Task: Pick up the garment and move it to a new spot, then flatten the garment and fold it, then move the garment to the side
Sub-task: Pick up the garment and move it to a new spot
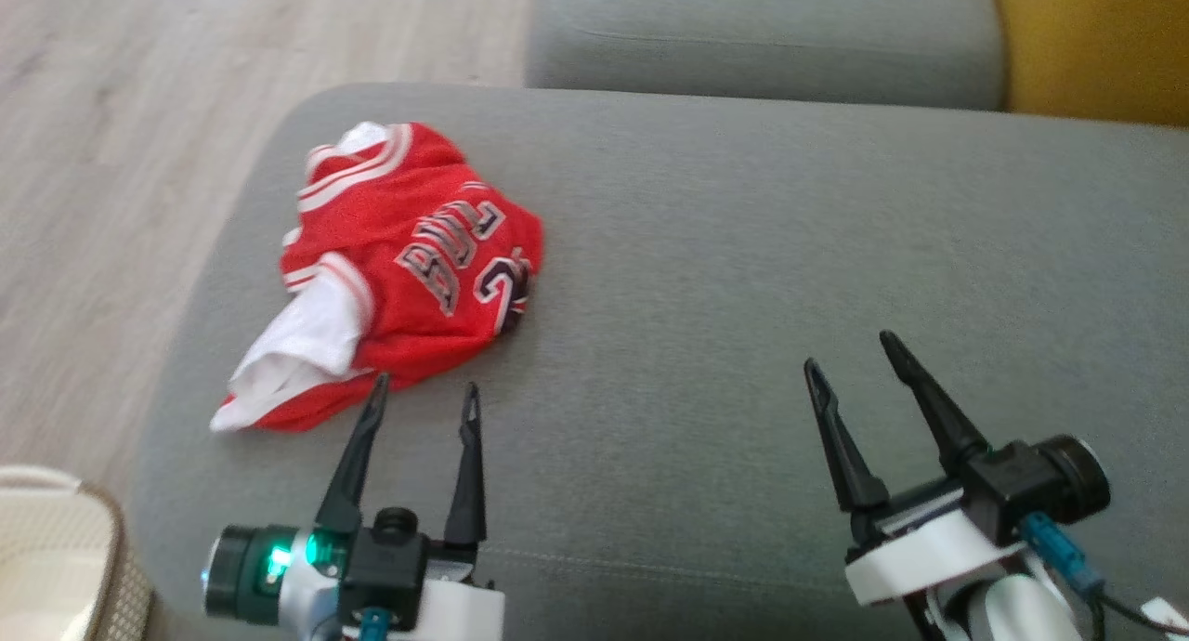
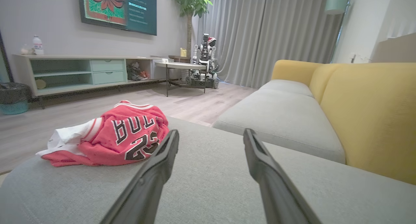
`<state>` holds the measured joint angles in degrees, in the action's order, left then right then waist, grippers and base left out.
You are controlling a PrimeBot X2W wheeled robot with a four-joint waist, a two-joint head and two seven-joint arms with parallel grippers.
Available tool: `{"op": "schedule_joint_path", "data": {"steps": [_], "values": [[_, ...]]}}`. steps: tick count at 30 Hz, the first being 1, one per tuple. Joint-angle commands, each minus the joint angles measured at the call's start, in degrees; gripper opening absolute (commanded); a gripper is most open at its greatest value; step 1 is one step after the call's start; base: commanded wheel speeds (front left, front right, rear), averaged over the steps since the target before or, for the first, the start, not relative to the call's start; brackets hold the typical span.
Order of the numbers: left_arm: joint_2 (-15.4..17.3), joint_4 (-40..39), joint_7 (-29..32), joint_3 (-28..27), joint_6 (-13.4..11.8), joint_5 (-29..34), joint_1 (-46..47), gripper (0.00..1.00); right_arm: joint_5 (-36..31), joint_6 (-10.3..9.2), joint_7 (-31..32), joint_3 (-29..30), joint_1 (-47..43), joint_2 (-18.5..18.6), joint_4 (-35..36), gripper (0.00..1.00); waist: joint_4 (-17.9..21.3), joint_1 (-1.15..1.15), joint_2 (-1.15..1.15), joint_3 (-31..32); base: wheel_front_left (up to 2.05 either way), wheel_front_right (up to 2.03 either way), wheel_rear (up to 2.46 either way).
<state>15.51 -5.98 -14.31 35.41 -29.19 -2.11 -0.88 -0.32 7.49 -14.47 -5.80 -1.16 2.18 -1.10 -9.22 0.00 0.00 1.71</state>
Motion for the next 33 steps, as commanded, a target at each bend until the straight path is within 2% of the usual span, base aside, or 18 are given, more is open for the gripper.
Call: {"op": "schedule_joint_path", "data": {"steps": [1, 12, 20, 26, 30, 33], "values": [[-0.20, -1.66, -0.69, -3.12, 0.11, -0.27, 1.74, 1.00, -0.46, 0.00, -0.52, -1.50, 0.56, 0.70, 2.17, 1.00, -2.35, 0.00, 0.00, 0.50, 0.00, 0.00, 0.00], [-1.91, -1.81, -0.69, -6.57, 2.86, -0.35, -1.11, 1.00, 0.04, 0.00, -0.52, -1.71, -0.79, 0.70, 2.47, 1.00, -10.05, 0.00, 0.00, 0.76, 0.00, 0.00, 0.00], [-2.42, -1.48, -0.69, -8.22, 4.42, 0.70, -1.72, 1.00, 0.39, 0.00, -0.52, -2.42, -1.35, 0.70, 2.39, 1.00, -14.20, 0.00, 0.00, -0.71, 0.00, 0.00, 0.00], [-2.93, -2.64, -0.69, -10.74, 5.67, 0.15, 3.27, 1.00, -0.84, 0.00, -0.52, -2.34, -0.02, 0.70, 2.85, 1.00, -14.72, 0.00, 0.00, -4.83, 0.00, 0.00, 0.00], [-3.00, -2.50, -0.69, -13.54, 8.04, -0.67, 10.91, 1.00, -3.20, 0.00, -0.52, -2.58, 2.17, 0.70, 3.37, 1.00, -13.72, 0.00, 0.00, -10.55, 0.00, 0.00, 0.00], [-2.97, 0.78, -0.69, -15.78, 10.97, -2.75, 17.66, 1.00, -4.68, 0.00, -0.52, -2.33, 4.15, 0.70, 3.80, 1.00, -12.50, 0.00, 0.00, -14.30, 0.00, 0.00, 0.00]]}}
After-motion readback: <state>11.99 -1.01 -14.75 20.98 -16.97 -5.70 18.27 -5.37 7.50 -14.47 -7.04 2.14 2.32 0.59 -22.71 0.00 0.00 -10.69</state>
